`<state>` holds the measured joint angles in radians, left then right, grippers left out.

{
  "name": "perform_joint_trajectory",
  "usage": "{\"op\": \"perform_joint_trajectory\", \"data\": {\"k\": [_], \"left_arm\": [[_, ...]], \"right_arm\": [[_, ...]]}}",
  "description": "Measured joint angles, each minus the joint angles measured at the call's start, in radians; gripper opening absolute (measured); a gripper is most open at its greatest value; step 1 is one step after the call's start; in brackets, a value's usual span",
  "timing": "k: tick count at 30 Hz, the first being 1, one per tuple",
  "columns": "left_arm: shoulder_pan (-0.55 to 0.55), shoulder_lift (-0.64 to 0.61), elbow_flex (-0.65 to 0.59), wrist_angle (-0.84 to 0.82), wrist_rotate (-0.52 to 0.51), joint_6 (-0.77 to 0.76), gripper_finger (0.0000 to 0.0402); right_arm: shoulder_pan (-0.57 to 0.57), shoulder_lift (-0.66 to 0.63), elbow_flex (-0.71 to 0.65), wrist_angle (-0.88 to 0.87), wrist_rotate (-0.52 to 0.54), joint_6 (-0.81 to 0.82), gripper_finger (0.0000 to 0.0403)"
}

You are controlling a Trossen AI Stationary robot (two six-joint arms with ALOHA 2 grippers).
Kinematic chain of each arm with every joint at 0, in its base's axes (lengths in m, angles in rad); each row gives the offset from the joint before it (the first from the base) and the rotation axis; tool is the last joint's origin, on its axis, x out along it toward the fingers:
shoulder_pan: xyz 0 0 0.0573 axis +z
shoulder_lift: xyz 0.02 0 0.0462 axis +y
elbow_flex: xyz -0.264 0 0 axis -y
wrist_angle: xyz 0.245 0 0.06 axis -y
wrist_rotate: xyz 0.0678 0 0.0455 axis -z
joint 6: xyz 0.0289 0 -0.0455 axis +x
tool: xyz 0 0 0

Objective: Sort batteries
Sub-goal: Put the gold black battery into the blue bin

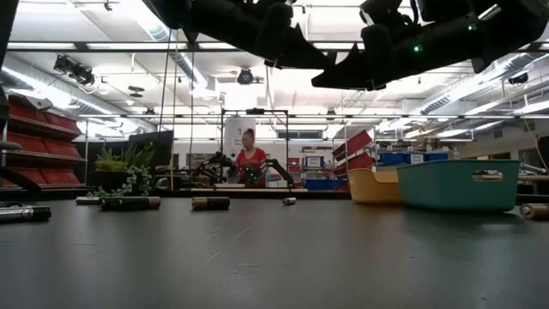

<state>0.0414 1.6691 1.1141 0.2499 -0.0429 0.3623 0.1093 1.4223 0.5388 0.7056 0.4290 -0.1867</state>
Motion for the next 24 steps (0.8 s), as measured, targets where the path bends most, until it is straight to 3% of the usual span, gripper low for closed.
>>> {"op": "perform_joint_trajectory", "data": {"k": [3, 7, 13, 18, 24], "left_arm": [[0.0, 0.0, 0.0, -0.018, -0.006, -0.012, 0.0], [-0.003, -0.001, 0.001, -0.068, -0.098, -0.121, 0.0018], [-0.001, -0.041, 0.0, -0.241, -0.214, -0.139, 0.0116], [-0.005, -0.062, 0.0, -0.463, -0.251, -0.158, 0.017], [-0.005, -0.062, 0.0, -0.642, -0.278, -0.185, 0.0169]], "right_arm": [[0.0, 0.0, 0.0, -0.008, 0.0, -0.001, 0.005], [-0.001, 0.0, 0.0, -0.039, 0.031, 0.008, 0.005], [0.012, -0.006, 0.0, -0.164, 0.097, 0.075, 0.005], [0.055, -0.074, 0.0, -0.526, 0.149, 0.309, 0.005], [0.091, -0.202, 0.055, -1.07, 0.172, 0.701, 0.005]]}}
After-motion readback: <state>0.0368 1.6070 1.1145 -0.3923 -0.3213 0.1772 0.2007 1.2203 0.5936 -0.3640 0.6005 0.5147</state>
